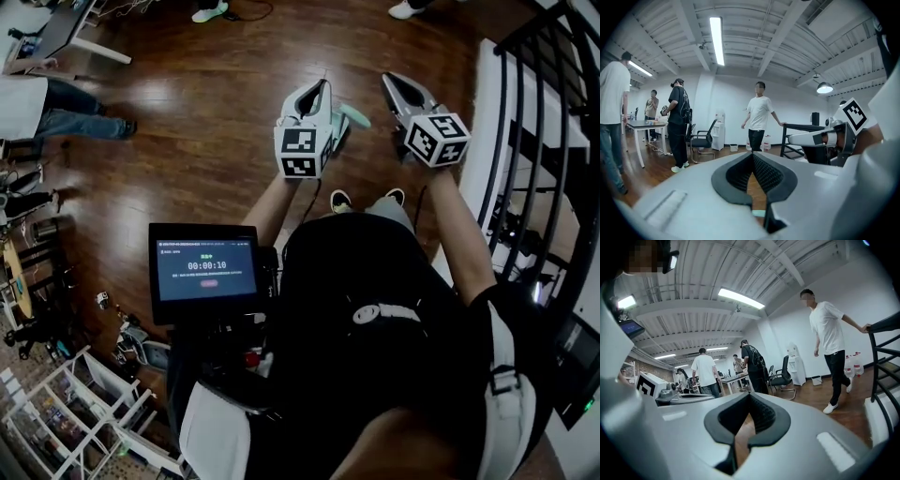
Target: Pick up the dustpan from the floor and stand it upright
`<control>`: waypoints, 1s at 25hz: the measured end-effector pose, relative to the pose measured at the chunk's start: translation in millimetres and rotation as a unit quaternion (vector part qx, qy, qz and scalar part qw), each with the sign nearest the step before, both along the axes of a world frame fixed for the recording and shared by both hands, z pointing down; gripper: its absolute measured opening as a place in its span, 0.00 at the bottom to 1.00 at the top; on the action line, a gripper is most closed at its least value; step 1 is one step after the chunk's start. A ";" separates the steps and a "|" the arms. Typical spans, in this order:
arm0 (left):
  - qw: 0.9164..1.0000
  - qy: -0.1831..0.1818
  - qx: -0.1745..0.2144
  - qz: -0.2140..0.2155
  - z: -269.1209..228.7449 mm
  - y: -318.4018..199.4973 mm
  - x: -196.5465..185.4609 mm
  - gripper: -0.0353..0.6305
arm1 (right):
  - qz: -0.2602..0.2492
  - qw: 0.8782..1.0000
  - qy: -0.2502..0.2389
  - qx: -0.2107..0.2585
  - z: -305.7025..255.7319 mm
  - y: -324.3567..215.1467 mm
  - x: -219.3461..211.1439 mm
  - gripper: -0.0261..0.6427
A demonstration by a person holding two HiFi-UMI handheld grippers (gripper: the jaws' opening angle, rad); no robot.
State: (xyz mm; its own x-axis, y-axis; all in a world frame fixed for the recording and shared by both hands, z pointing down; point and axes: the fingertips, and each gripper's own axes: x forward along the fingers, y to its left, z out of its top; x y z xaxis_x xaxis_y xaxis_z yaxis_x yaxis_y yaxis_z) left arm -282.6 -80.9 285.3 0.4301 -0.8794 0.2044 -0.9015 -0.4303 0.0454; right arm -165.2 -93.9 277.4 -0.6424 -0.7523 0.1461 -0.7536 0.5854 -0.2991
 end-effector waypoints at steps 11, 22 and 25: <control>1.000 0.002 -0.002 0.000 0.5 2.5 2.7 0.08 | -0.001 1.000 0.021 0.012 -9.2 0.9 -3.3 0.05; 1.000 0.007 0.002 0.000 -3.4 1.0 0.8 0.08 | 0.002 1.000 0.026 0.017 -10.1 0.3 -7.2 0.05; 1.000 0.008 0.002 -0.003 -5.0 -0.6 -1.2 0.08 | 0.000 0.999 0.028 0.021 -13.5 -0.6 -9.5 0.05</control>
State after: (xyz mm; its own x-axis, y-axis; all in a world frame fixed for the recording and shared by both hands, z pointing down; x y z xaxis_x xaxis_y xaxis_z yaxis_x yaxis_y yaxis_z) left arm -283.8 -81.5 280.3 0.4284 -0.8825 0.1942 -0.9031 -0.4255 0.0586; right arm -174.7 -94.5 263.8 -0.6343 -0.7584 0.1498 -0.7682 0.5966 -0.2323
